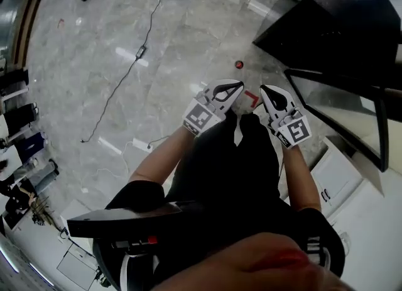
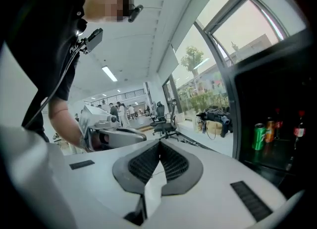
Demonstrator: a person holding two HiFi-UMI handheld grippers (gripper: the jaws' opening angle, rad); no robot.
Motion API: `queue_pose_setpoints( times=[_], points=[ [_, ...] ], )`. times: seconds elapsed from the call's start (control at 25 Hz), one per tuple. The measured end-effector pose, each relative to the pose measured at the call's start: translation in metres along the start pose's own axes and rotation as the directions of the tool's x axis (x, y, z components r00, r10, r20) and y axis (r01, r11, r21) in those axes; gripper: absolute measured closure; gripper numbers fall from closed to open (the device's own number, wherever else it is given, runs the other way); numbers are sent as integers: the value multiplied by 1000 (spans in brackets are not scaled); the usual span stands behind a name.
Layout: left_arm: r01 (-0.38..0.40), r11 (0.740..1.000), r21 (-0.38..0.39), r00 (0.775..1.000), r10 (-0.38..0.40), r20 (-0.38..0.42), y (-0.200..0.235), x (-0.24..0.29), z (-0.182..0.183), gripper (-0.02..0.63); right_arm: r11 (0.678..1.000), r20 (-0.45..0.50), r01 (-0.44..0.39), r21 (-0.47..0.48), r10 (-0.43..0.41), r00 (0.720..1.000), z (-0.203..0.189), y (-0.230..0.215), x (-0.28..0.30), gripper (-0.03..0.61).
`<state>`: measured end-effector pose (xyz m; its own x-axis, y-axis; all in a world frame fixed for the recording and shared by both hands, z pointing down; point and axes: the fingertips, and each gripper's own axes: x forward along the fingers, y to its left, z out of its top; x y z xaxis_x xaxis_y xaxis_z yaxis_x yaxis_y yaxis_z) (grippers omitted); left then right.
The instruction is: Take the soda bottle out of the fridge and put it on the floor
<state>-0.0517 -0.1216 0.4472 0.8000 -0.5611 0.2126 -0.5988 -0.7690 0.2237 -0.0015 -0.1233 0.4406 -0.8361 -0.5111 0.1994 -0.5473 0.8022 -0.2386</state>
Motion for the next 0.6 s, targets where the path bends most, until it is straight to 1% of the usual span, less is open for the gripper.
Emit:
queue_pose_setpoints(
  times=[0.16,0.24,0.4,0.48,0.6],
  points=[
    [50,998,29,999,-50,1,-38,-11,61,614,996,13,83,19,-83,996,59,18,-40,566],
    [65,997,31,998,-65,16,-50,-15,95,614,994,33,105,0,-105,994,93,25,-55,566],
    [98,993,62,992,-103,70,-72,-21,147,614,989,87,99,-110,-90,992,148,44,-74,566],
    [113,990,84,988,-121,91,-83,-21,166,614,986,118,102,-129,-87,989,168,48,-84,566],
    [126,988,86,985,-135,111,-93,-17,192,614,983,127,112,-145,-94,987,193,45,-94,566]
  ],
)
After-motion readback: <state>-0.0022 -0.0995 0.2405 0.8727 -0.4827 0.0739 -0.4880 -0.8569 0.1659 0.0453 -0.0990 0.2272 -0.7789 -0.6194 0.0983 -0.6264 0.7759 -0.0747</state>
